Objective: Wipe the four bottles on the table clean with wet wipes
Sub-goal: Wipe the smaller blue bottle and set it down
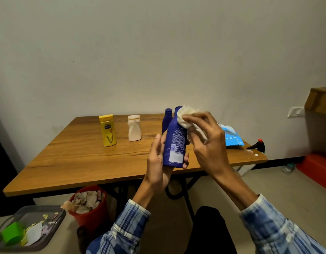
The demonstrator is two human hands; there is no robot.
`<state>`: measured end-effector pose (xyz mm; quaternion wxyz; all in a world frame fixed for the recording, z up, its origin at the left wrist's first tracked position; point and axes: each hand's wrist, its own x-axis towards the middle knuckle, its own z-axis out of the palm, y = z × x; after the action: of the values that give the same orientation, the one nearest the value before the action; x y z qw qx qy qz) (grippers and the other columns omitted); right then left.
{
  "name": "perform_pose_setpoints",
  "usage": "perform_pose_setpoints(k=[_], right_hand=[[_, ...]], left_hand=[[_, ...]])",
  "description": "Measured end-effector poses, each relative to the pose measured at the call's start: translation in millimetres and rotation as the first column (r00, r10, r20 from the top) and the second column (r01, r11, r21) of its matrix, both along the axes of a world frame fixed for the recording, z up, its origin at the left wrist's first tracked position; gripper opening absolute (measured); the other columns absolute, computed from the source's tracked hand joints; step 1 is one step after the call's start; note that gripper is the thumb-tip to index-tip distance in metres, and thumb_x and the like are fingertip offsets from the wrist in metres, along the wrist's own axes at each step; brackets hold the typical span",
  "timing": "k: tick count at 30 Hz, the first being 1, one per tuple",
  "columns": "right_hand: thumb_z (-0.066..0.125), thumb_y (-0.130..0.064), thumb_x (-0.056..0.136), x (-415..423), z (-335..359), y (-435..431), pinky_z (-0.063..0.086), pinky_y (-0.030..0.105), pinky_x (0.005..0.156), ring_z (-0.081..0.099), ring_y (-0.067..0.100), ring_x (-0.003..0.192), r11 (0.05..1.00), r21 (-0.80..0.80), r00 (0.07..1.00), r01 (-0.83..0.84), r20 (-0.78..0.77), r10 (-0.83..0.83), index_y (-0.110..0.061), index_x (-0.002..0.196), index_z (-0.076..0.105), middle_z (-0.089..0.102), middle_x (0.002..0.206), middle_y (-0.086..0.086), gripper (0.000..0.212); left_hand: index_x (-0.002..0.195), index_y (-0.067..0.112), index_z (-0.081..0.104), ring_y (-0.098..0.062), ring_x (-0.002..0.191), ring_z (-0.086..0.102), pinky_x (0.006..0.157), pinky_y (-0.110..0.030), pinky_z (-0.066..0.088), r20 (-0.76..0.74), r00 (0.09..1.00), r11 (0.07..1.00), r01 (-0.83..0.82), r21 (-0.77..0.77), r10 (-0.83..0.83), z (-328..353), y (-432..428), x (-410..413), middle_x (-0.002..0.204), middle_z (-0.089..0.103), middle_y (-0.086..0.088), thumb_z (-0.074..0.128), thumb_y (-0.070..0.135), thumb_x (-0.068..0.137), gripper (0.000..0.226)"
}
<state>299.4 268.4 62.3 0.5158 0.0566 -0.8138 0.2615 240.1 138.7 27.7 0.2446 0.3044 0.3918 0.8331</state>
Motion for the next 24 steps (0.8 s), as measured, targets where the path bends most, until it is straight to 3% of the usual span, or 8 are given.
perform_pose_setpoints(k=[1,6,10,13,16,20,22,24], right_hand=[[0.058,0.005,0.092,-2,4,-3,0.051,0.018,0.089,0.053,0.015,0.115,0.999,0.016,0.999,0.037,-0.008,-0.037,-0.009,0.119,0.069,0.056,0.119,0.008,0.032],[0.056,-0.014,0.092,1,-22,-24,0.046,0.035,0.098,0.049,0.030,0.117,0.870,0.492,0.997,0.035,0.041,-0.064,-0.007,0.114,0.072,0.060,0.118,0.014,0.029],[0.070,-0.003,0.084,-6,-5,-15,0.048,0.035,0.096,0.046,0.033,0.122,0.936,0.336,0.991,0.101,0.046,-0.124,-0.009,0.116,0.071,0.053,0.128,0.017,0.034],[0.065,-0.008,0.087,-4,-20,-32,0.047,0.038,0.102,0.047,0.032,0.121,0.854,0.517,0.989,0.052,0.089,-0.114,-0.007,0.119,0.069,0.057,0.128,0.015,0.032],[0.063,-0.010,0.090,8,-42,-37,0.040,0.040,0.106,0.046,0.029,0.121,0.796,0.604,0.989,-0.035,0.135,-0.059,-0.007,0.123,0.067,0.059,0.126,0.013,0.033],[0.060,-0.006,0.089,5,-38,-28,0.052,0.042,0.101,0.050,0.029,0.119,0.880,0.474,0.990,0.033,0.106,-0.094,-0.006,0.121,0.068,0.057,0.126,0.013,0.033],[0.060,-0.005,0.089,5,-38,-35,0.052,0.039,0.100,0.051,0.030,0.118,0.907,0.417,0.989,0.055,0.101,-0.107,-0.005,0.120,0.068,0.059,0.126,0.014,0.033],[0.059,-0.011,0.094,10,-50,-40,0.044,0.036,0.107,0.051,0.030,0.118,0.857,0.516,0.992,0.006,0.107,-0.071,-0.005,0.120,0.069,0.061,0.124,0.015,0.028]], left_hand=[[0.136,0.005,0.053,-0.027,0.076,0.063,0.062,-0.035,0.052,0.010,1.000,1.000,-0.002,-0.001,0.002,0,1,2,0.098,0.067,-0.018,0.032,0.052,0.103,0.061],[0.132,0.017,0.062,-0.029,0.113,0.066,0.094,-0.044,0.053,0.155,0.988,0.999,-0.031,0.028,0.026,1,-6,0,0.125,0.069,-0.018,0.027,0.050,0.106,0.054],[0.142,0.023,0.054,-0.026,0.117,0.066,0.095,-0.044,0.053,0.166,0.984,0.998,-0.054,-0.042,0.061,2,-1,3,0.132,0.067,-0.013,0.024,0.059,0.103,0.061],[0.137,0.010,0.059,-0.033,0.116,0.066,0.098,-0.048,0.054,0.238,0.969,0.996,-0.075,0.043,0.063,3,-2,-6,0.126,0.067,-0.021,0.032,0.065,0.100,0.071],[0.137,0.002,0.056,-0.028,0.094,0.069,0.082,-0.037,0.061,0.320,0.946,0.995,-0.075,0.067,0.050,0,-8,-16,0.105,0.068,-0.018,0.043,0.069,0.095,0.080],[0.107,0.000,0.076,-0.024,0.092,0.068,0.087,-0.033,0.056,0.380,0.925,0.996,-0.018,0.083,-0.015,0,-3,-9,0.102,0.070,-0.017,0.055,0.044,0.098,0.049],[0.106,0.001,0.077,-0.023,0.092,0.067,0.089,-0.032,0.053,0.401,0.915,0.994,0.009,0.107,-0.051,3,-2,-7,0.102,0.071,-0.016,0.055,0.041,0.098,0.046],[0.116,-0.002,0.069,-0.022,0.087,0.065,0.081,-0.032,0.055,0.416,0.904,0.988,0.041,0.152,-0.102,5,-6,-11,0.099,0.068,-0.014,0.056,0.042,0.098,0.049]])
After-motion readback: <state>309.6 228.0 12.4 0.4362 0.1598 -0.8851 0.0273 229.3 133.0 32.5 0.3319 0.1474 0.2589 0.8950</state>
